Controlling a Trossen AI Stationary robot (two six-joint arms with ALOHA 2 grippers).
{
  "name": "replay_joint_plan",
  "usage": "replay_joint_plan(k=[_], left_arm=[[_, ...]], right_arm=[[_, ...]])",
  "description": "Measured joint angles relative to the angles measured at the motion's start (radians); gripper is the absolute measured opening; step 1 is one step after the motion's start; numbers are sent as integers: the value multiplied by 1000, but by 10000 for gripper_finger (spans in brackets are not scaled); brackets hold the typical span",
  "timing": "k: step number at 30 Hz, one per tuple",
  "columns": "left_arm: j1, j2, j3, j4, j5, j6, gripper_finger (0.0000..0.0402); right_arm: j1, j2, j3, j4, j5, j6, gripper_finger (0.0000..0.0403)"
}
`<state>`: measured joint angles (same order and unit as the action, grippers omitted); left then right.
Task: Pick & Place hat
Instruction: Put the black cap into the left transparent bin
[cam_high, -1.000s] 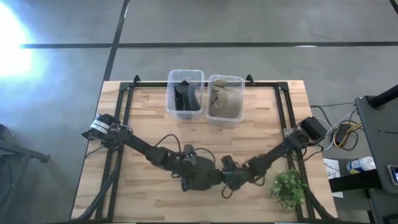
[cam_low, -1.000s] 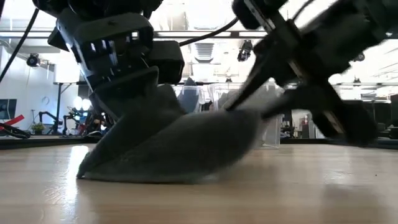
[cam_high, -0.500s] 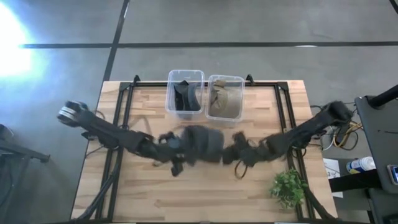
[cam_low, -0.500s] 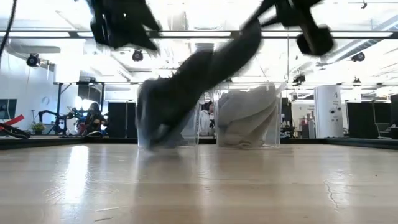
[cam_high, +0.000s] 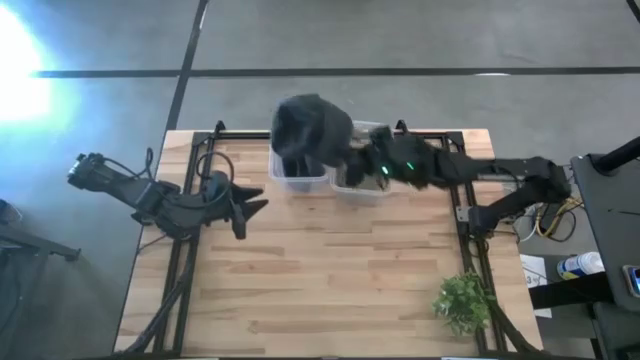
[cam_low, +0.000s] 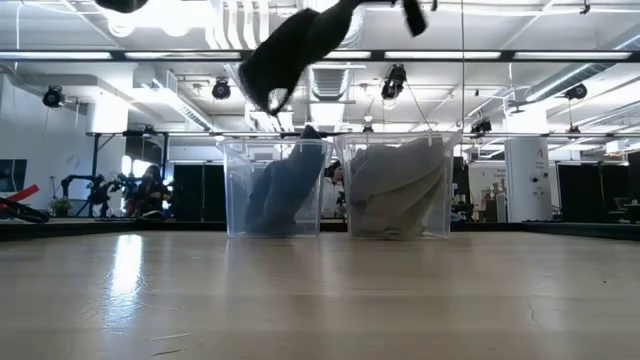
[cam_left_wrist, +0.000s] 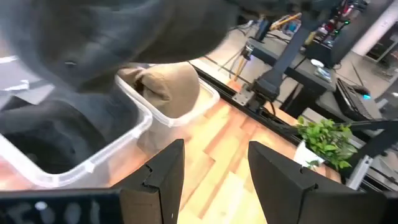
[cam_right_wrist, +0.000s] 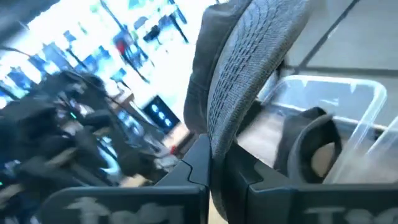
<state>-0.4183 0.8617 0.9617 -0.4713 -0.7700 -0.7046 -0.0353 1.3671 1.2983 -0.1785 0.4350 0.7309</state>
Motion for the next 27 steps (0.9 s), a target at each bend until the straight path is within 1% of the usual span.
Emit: replay_joint_plan(k=[3, 6, 9, 11, 13, 16, 19, 25, 27], left_arm=[[0, -5, 0, -12, -22, 0, 172], [0, 7, 0, -21, -25, -8, 172], [0, 28, -1, -26, -25, -20, 172], [0, 42, -1, -26, -25, -31, 172], [0, 58, -1, -27, -26, -37, 172], [0, 81, -1, -27, -34, -61, 172], [0, 98, -1, -27, -34, -95, 172], [0, 114, -1, -27, -36, -148, 172], [0, 116, -1, -27, -36, -153, 172]], right_arm=[[-106, 94, 99, -69, -169, -36, 13], [-192, 189, 209, -258, -300, -24, 13], [-251, 282, 319, -461, -390, -20, 13], [-278, 340, 385, -516, -444, -28, 13], [-299, 397, 451, -525, -502, -29, 13], [-330, 502, 561, -524, -563, -27, 13], [-358, 621, 688, -559, -592, -3, 13], [-378, 858, 963, -875, -595, 3, 13], [-378, 928, 1031, -919, -612, 2, 14]])
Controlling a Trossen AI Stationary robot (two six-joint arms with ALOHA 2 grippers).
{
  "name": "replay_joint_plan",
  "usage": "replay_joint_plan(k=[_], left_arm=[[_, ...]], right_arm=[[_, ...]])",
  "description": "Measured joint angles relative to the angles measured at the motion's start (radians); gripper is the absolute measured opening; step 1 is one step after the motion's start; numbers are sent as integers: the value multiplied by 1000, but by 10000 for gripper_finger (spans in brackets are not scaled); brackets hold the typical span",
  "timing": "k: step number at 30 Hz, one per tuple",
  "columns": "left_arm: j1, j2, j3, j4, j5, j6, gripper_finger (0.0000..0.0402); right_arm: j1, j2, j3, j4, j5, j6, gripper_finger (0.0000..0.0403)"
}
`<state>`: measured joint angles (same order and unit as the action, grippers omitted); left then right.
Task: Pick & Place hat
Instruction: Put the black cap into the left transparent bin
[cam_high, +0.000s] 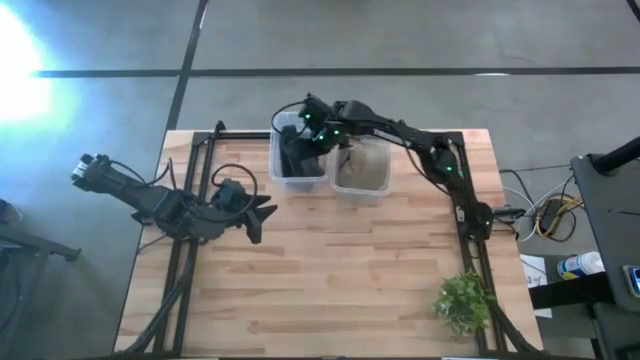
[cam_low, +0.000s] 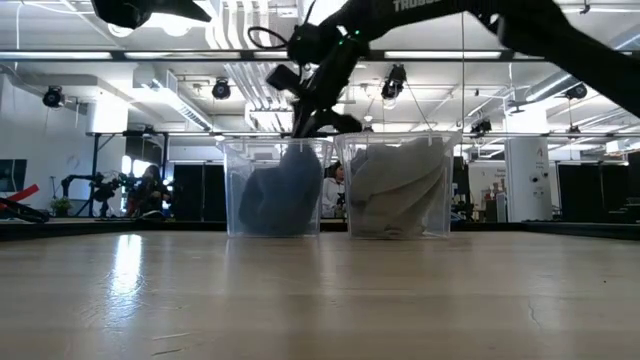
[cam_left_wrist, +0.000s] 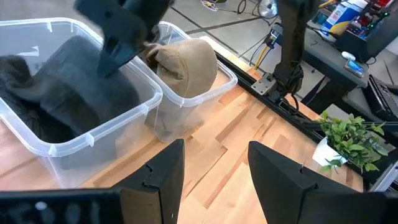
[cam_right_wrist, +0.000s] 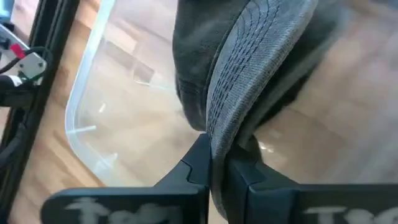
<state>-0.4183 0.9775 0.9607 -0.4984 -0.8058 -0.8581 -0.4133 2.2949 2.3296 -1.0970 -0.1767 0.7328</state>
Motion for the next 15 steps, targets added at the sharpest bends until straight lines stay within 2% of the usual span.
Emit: replay_joint_plan(k=[4, 7, 15], left_arm=[[0, 0, 0, -2, -8, 3, 172], [0, 0, 0, -19, -10, 3, 172], [1, 0, 0, -36, -10, 2, 172]], right_arm=[[4, 43, 13, 88, -99, -1, 32], [18, 54, 11, 115, -105, -46, 56], [33, -28, 14, 103, 9, -167, 136]])
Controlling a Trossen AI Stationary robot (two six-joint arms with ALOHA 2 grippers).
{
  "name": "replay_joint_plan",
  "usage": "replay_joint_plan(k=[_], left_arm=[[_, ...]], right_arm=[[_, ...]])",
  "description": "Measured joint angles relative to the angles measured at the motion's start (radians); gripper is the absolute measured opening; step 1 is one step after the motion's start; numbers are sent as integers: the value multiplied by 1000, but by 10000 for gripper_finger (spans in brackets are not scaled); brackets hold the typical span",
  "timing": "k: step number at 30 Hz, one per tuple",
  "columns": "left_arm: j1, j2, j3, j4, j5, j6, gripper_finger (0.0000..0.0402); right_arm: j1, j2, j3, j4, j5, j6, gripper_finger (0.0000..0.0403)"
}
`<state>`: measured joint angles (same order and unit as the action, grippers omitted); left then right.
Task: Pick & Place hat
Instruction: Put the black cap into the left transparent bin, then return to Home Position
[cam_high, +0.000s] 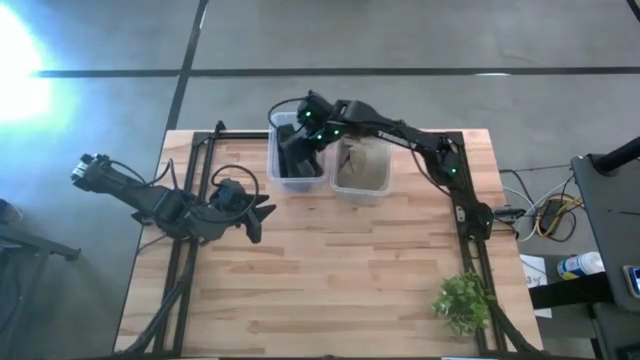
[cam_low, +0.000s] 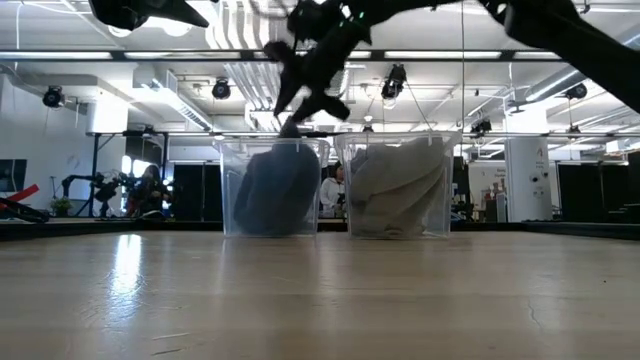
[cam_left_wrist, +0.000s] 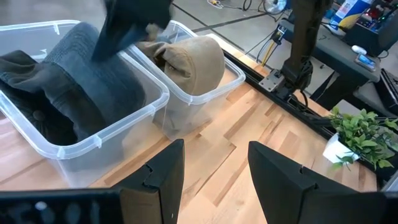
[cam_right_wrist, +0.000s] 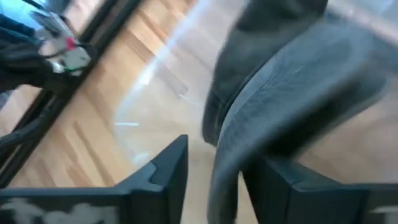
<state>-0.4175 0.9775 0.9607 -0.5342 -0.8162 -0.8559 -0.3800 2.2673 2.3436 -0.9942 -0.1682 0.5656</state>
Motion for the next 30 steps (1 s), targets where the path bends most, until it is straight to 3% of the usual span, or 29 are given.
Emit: replay_joint_plan(k=[6, 9, 15, 21, 28, 30], left_arm=[[0, -7, 0, 0, 14, 14, 172], [0, -19, 1, 2, 62, -2, 172], [35, -30, -12, 85, 233, 163, 172], [113, -59, -58, 197, 434, 288, 172], [200, -157, -152, 428, 774, 441, 172], [213, -192, -185, 466, 809, 469, 172]], right_arm=[[21, -120, 2, -1, 93, -147, 180], [47, -201, 2, -5, 102, -288, 189], [157, -350, -69, -46, 117, -400, 191], [245, -494, -338, 21, 236, -359, 190], [301, -746, -770, 395, 259, -255, 191], [299, -827, -886, 463, 290, -231, 192]])
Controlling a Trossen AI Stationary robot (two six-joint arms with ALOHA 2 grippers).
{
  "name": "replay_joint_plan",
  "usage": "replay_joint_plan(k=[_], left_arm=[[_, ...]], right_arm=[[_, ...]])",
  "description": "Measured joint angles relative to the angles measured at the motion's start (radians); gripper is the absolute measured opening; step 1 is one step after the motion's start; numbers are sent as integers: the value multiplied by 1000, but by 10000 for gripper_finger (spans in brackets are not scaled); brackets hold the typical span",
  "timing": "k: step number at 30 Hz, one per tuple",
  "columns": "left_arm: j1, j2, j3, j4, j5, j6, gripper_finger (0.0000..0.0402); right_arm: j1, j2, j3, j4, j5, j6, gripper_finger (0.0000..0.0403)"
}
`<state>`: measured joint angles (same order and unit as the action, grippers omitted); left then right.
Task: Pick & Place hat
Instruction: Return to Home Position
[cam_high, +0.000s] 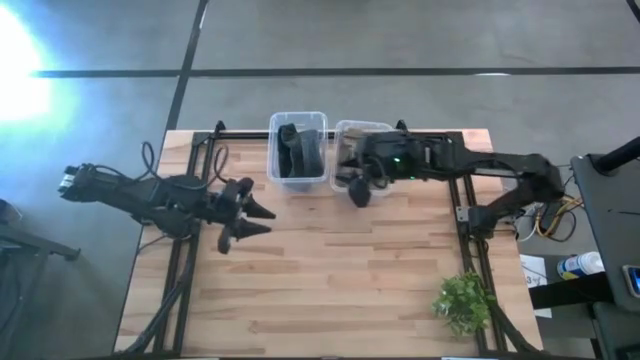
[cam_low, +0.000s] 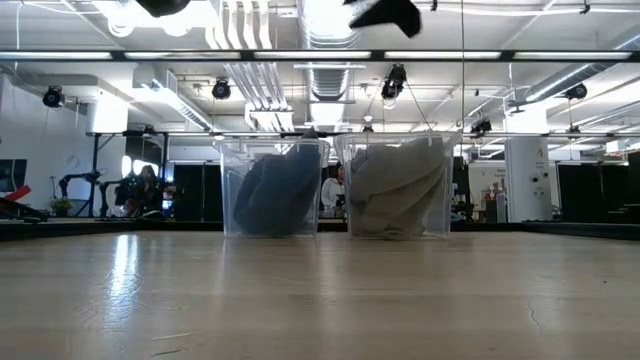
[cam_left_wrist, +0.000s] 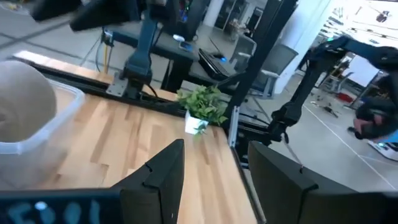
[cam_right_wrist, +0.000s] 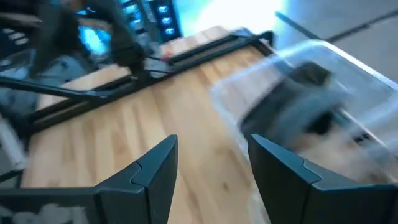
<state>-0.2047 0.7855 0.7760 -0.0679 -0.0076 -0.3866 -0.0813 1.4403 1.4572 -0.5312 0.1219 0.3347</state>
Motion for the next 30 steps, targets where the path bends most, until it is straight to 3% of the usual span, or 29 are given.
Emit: replay_joint_plan(k=[4, 10, 14, 17, 23, 30], left_arm=[[13, -81, -63, 6, 4, 26, 172], [15, -240, -170, 10, 6, 36, 172], [15, -346, -255, 8, -17, 14, 172], [14, -413, -313, 9, -68, -39, 172], [14, -499, -403, 78, -80, -47, 172], [14, -566, -509, 79, -92, -46, 172]], right_arm=[[3, -162, -194, 62, 51, 36, 192], [40, -417, -421, 72, 260, 79, 192], [44, -572, -533, 61, 292, 123, 192], [48, -669, -600, 69, 289, 235, 192], [76, -795, -745, 287, 89, 49, 192], [76, -874, -922, 379, 57, 63, 192]])
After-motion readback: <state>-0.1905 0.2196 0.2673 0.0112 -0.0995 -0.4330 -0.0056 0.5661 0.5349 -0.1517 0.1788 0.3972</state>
